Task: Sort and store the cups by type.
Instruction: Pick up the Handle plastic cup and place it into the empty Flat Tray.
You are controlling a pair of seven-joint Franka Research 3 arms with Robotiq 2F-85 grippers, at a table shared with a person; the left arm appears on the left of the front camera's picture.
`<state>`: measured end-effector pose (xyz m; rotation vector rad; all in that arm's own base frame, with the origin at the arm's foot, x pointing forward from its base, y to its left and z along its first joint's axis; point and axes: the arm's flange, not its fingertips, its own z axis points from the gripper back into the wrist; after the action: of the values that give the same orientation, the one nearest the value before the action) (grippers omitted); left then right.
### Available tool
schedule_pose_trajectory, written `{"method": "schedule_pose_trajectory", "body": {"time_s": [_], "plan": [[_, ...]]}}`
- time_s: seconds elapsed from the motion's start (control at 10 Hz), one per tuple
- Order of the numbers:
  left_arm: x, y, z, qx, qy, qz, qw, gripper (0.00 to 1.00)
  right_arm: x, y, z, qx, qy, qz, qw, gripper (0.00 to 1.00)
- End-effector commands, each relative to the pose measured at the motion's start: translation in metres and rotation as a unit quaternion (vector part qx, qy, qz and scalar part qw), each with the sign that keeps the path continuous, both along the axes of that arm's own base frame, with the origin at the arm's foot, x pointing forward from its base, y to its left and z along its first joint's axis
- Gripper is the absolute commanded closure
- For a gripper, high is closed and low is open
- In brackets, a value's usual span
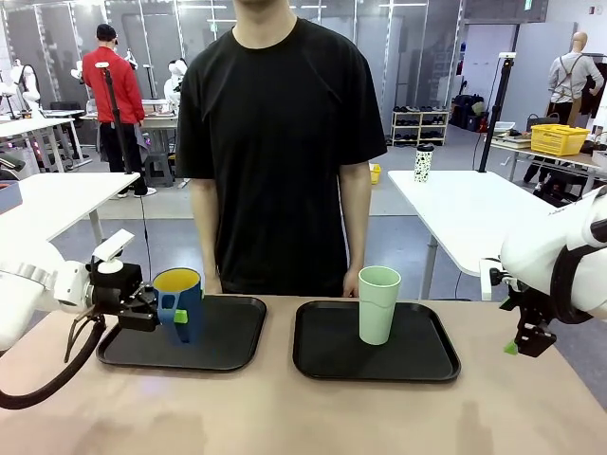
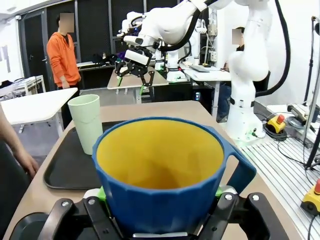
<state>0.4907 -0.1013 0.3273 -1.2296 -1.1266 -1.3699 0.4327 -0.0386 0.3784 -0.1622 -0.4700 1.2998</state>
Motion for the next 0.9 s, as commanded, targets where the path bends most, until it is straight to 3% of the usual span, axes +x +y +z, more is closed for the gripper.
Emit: {"method": "schedule_pose_trajectory", "body": {"time_s": [0.0, 0.4, 0.5, 0.8], "plan": [[0.001, -0.002, 0.001, -0.001, -0.001, -0.009, 1.000, 0.58, 0.002, 0.002, -0.001, 0.001, -0.007, -0.001, 1.000, 0.00], [0.001, -0.002, 0.001, -0.001, -0.001, -0.009, 1.000, 0.58, 0.002, 0.002, -0.001, 0.001, -0.007, -0.001, 1.000, 0.00], [-0.001, -0.002, -0.002, 0.000, 0.002, -0.003, 1.000, 0.25, 0.002, 0.002, -0.001, 0.001, -0.007, -0.001, 1.000, 0.00], [0.053, 0.030, 0.002, 0.001, 0.014, 0.007, 1.000, 0.25, 0.002, 0.002, -0.001, 0.001, -0.007, -0.001, 1.000, 0.00]]}}
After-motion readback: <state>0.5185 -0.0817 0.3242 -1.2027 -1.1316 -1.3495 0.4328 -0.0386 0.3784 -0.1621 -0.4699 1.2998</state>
